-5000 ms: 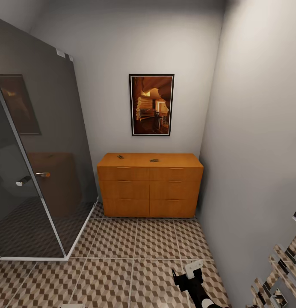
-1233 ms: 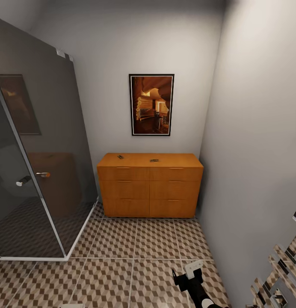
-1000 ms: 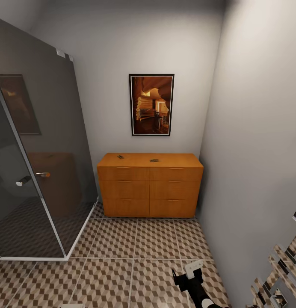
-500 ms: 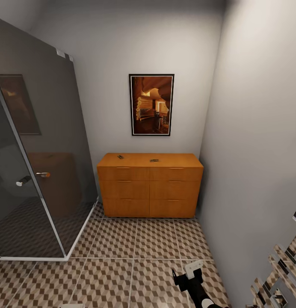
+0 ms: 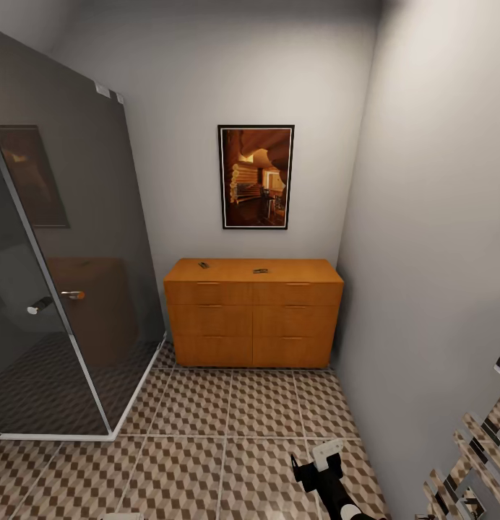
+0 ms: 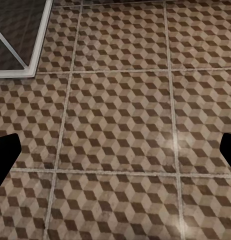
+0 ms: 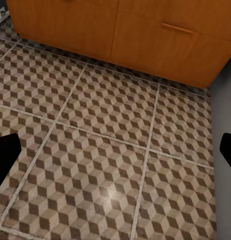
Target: Take the four mousetraps from the cabinet in the bathroom and place them on the bathroom floor. Make sure all four end up on the same floor surface, and ensure that at least two of them are either under or directly next to the same bathroom sink.
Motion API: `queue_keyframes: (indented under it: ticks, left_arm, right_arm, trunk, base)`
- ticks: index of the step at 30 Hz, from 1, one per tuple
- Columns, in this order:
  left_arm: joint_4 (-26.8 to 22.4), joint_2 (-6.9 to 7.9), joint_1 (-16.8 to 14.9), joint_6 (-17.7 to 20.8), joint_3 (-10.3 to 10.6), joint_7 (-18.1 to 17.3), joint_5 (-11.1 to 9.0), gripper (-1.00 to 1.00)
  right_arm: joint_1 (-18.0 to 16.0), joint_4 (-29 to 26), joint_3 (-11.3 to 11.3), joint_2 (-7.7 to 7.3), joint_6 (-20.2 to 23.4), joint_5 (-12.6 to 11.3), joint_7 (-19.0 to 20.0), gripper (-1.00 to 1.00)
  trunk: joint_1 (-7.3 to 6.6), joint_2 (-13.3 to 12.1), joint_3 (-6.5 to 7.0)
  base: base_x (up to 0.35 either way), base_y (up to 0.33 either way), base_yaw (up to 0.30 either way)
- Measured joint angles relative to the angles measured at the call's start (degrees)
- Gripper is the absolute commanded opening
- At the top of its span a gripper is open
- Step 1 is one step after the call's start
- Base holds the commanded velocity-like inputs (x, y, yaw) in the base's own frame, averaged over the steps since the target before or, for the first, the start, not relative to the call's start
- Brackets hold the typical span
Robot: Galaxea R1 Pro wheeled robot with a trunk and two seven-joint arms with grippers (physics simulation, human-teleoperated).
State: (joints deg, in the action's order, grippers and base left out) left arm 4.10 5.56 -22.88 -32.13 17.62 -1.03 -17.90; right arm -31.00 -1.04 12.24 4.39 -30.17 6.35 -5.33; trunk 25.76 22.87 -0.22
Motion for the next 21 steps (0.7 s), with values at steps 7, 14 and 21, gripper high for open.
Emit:
queue_keyframes:
  ticks: [7, 14, 21]
  left_arm:
    - [0.0, 0.00, 0.0, 0.0, 0.0, 0.0, 0.0, 1.00]
    - [0.0, 0.00, 0.0, 0.0, 0.0, 0.0, 0.0, 1.00]
    - [0.0, 0.00, 0.0, 0.0, 0.0, 0.0, 0.0, 1.00]
  right_arm:
    - [0.0, 0.0, 0.0, -0.01, 0.0, 0.0, 0.0, 1.00]
    - [0.0, 0.0, 0.0, -0.01, 0.0, 0.0, 0.0, 1.00]
    - [0.0, 0.0, 0.0, 0.00, 0.0, 0.0, 0.0, 1.00]
  trunk:
    - [0.00, 0.0, 0.00]
    - [0.00, 0.0, 0.00]
    - [0.00, 0.0, 0.00]
  base:
    - [0.000, 0.000, 0.000]
    - [0.000, 0.000, 0.000]
    - [0.000, 0.000, 0.000]
